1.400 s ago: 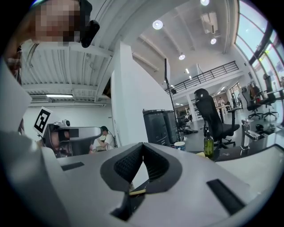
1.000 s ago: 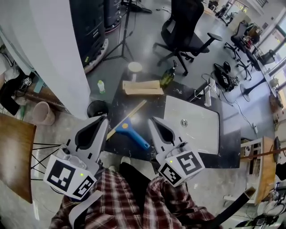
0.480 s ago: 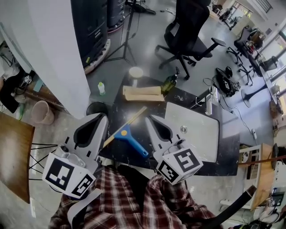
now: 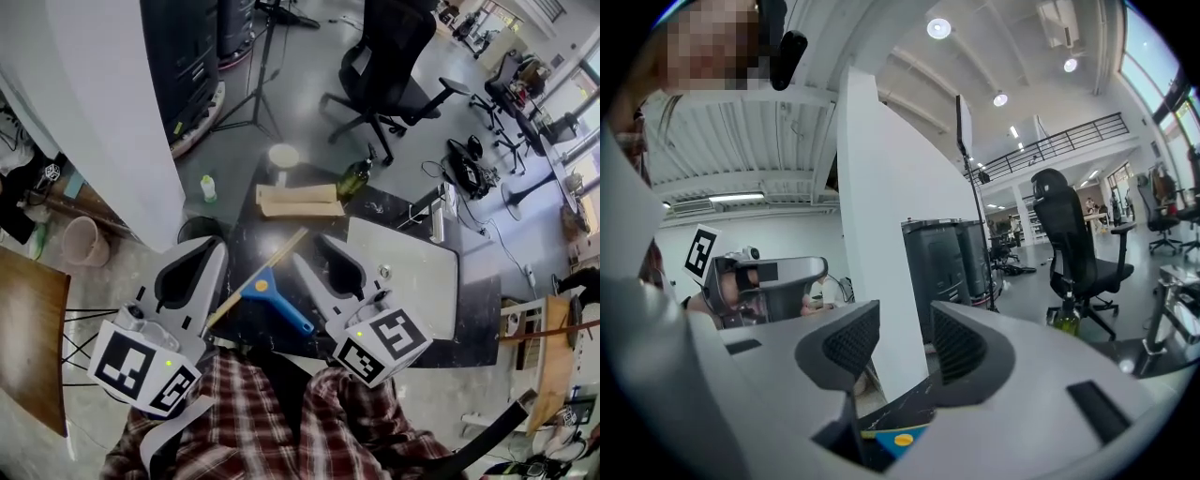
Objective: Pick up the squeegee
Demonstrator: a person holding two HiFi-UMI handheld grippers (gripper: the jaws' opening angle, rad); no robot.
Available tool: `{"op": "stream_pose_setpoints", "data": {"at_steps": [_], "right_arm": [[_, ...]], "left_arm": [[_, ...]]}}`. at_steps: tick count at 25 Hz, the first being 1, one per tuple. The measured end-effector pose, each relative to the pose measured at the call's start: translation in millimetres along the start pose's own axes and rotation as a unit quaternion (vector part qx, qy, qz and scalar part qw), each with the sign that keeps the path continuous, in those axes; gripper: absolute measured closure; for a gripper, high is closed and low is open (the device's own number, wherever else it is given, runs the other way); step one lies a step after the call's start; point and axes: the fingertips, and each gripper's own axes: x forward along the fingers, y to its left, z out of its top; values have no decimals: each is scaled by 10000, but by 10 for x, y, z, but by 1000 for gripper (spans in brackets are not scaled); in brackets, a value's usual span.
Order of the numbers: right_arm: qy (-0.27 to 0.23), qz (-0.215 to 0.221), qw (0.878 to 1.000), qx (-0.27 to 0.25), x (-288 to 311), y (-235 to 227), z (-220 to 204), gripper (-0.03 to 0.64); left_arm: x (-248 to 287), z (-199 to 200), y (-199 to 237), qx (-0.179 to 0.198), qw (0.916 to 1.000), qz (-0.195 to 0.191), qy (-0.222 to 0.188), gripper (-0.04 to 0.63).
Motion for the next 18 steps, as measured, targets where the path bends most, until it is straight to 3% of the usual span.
{"op": "stream_pose_setpoints", "data": {"at_steps": [4,10,18], "right_arm": [[13,68,10000,31,25,26,26,414],[319,-63,9995,-24,60,19,-30,399],[1539,201,9877,-190,162,38,-370,399]], "left_arm": [[7,3,34,-12,10000,-38,7,585],[-8,-6,109,-57,10000,-51,5,585],[-67,-88,261,-205,9998,11,14,585]]}}
